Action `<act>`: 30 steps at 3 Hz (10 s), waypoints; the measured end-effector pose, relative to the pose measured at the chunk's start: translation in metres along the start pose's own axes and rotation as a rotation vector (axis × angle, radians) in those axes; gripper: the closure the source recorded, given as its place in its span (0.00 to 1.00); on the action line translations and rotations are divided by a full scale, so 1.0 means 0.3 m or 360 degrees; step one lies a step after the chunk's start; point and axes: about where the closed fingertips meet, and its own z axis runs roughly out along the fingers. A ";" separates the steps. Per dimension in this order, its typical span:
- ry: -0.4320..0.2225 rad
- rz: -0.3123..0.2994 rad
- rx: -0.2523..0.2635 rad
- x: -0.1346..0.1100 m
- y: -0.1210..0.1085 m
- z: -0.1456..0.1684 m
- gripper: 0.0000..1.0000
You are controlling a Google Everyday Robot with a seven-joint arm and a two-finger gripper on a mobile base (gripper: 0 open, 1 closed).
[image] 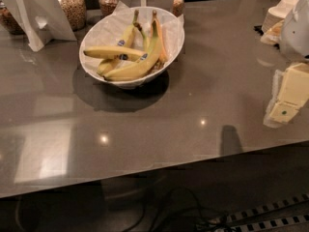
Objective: Pick banana from white bowl
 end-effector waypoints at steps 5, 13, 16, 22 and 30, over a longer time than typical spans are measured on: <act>-0.0528 -0.0429 0.0306 -0.363 -0.313 0.078 0.00; -0.0732 -0.1262 0.0122 -0.839 -0.293 0.230 0.33; -0.0700 -0.1271 0.0044 -0.825 -0.272 0.316 0.39; -0.0569 -0.1434 -0.0051 -0.810 -0.308 0.528 0.44; -0.0651 -0.1390 0.0008 -0.864 -0.303 0.337 1.00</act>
Offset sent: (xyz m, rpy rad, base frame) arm 0.0465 0.0291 0.0088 0.0650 -0.1651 0.1380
